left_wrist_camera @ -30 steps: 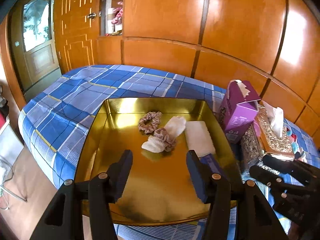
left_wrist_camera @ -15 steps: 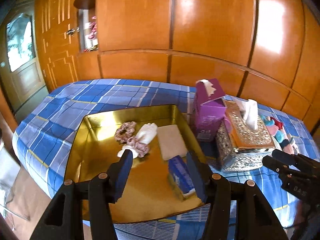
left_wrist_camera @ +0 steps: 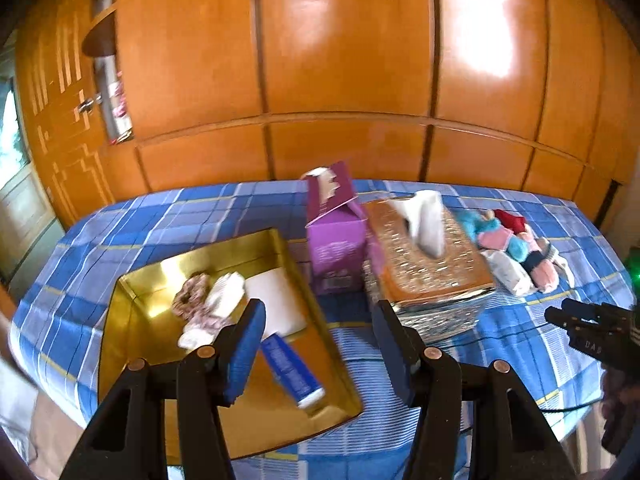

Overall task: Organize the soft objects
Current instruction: 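Move both tools back toward the remaining soft items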

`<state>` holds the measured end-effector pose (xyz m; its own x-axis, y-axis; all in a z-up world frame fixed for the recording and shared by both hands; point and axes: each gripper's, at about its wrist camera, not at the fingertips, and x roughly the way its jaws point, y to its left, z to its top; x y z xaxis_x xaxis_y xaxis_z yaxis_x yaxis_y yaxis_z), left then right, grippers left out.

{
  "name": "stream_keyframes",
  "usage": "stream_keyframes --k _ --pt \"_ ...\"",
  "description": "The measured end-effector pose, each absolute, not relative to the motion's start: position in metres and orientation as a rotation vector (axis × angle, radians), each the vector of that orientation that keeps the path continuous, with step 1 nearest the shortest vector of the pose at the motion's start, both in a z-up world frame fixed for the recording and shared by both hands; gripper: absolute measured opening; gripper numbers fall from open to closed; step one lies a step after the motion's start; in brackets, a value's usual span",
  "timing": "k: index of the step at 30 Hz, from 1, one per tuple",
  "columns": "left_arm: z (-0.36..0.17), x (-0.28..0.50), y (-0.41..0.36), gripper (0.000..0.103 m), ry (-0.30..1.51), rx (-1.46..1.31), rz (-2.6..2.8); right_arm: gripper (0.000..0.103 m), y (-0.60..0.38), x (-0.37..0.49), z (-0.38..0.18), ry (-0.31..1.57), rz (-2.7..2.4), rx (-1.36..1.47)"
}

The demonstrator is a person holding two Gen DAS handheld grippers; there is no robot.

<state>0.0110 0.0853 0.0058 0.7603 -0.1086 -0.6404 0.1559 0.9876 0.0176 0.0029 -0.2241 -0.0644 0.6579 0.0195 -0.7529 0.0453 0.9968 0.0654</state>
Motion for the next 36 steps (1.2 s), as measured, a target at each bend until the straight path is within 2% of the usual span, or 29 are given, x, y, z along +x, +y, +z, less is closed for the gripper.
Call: stream_keyframes --k 9,19,25,30,31,32,33,36 --pt "0.022 0.021 0.034 0.057 0.665 0.134 -0.276 0.046 -0.293 -0.021 -0.068 0.857 -0.187 0.136" --pt "0.034 0.032 -0.057 0.057 0.689 0.197 -0.52 0.046 -0.335 -0.033 -0.095 0.904 -0.305 0.223" --pt "0.027 0.06 -0.116 0.057 0.821 0.139 -0.641 0.046 -0.336 -0.029 -0.12 0.985 -0.275 0.24" --pt "0.025 0.111 -0.155 0.057 0.91 0.048 -0.623 0.046 -0.331 -0.03 -0.123 0.977 -0.268 0.211" --pt "0.021 0.123 -0.16 0.058 0.936 0.018 -0.602 0.047 -0.33 -0.03 -0.124 0.976 -0.266 0.2" --pt "0.015 0.135 -0.164 0.063 0.964 -0.013 -0.586 0.047 -0.328 -0.03 -0.124 0.974 -0.263 0.188" --pt "0.008 0.15 -0.168 0.067 1.008 -0.045 -0.561 0.048 -0.327 -0.031 -0.124 0.973 -0.26 0.18" --pt "-0.018 0.187 -0.177 0.067 1.113 -0.128 -0.461 0.055 -0.328 -0.03 -0.124 0.962 -0.245 0.183"
